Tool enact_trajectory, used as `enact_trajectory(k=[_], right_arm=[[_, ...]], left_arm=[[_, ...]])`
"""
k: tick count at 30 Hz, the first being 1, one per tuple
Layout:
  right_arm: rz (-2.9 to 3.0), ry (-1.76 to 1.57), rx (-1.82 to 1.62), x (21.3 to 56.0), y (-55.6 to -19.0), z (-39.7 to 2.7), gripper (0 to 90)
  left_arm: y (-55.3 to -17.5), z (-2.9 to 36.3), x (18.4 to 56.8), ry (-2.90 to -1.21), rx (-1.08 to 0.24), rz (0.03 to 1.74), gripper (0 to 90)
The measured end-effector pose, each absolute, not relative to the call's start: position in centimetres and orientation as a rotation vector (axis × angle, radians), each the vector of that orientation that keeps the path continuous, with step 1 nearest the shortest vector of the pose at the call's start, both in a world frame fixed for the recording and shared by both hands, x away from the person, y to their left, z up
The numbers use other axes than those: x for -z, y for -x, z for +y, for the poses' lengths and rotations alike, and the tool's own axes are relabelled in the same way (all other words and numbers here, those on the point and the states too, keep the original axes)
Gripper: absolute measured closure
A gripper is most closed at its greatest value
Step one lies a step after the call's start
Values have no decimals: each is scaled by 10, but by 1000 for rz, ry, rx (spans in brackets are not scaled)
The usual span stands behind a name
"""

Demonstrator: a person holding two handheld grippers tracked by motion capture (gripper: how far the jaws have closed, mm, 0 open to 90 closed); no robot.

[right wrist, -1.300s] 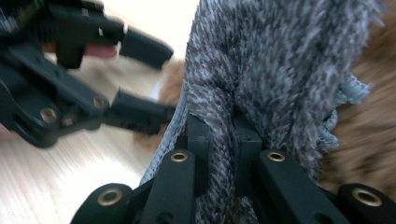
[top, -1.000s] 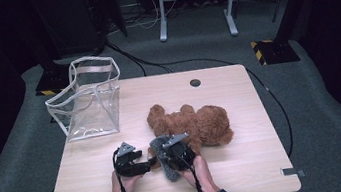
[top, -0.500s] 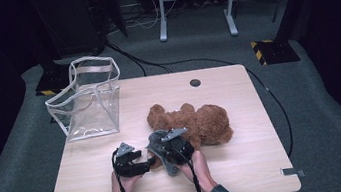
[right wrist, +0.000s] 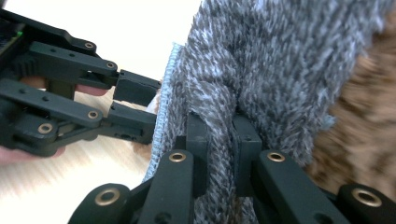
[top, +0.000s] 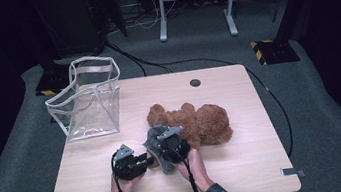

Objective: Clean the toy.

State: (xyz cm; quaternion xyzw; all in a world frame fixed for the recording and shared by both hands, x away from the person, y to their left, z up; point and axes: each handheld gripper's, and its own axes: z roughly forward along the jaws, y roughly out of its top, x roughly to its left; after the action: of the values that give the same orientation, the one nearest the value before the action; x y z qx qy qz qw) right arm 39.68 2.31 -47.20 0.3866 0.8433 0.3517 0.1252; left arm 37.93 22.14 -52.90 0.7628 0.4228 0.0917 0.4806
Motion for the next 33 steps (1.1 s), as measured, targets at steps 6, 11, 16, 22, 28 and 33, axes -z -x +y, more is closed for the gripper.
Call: enact_trajectory(k=[6, 11, 16, 22, 28, 33], right_arm=[[2499, -1136, -1012, 482, -384, 23, 816], [2536, -1098, -983, 479, -379, 21, 815], [2470, -1086, -996, 468, -387, 18, 814], [2447, -1070, -982, 460, -389, 15, 814], [2412, -1020, -953, 442, -396, 15, 814], [2343, -1036, -945, 427, -399, -3, 815]], left_arm=[[-381, 222, 529, -1876, -232, 1034, 684], [-381, 222, 529, -1869, -229, 1043, 703], [-381, 222, 529, -1868, -225, 1045, 708], [-382, 223, 530, -1860, -220, 1051, 711], [-382, 223, 530, -1846, -214, 1064, 717], [-382, 223, 530, -1843, -209, 1069, 722]])
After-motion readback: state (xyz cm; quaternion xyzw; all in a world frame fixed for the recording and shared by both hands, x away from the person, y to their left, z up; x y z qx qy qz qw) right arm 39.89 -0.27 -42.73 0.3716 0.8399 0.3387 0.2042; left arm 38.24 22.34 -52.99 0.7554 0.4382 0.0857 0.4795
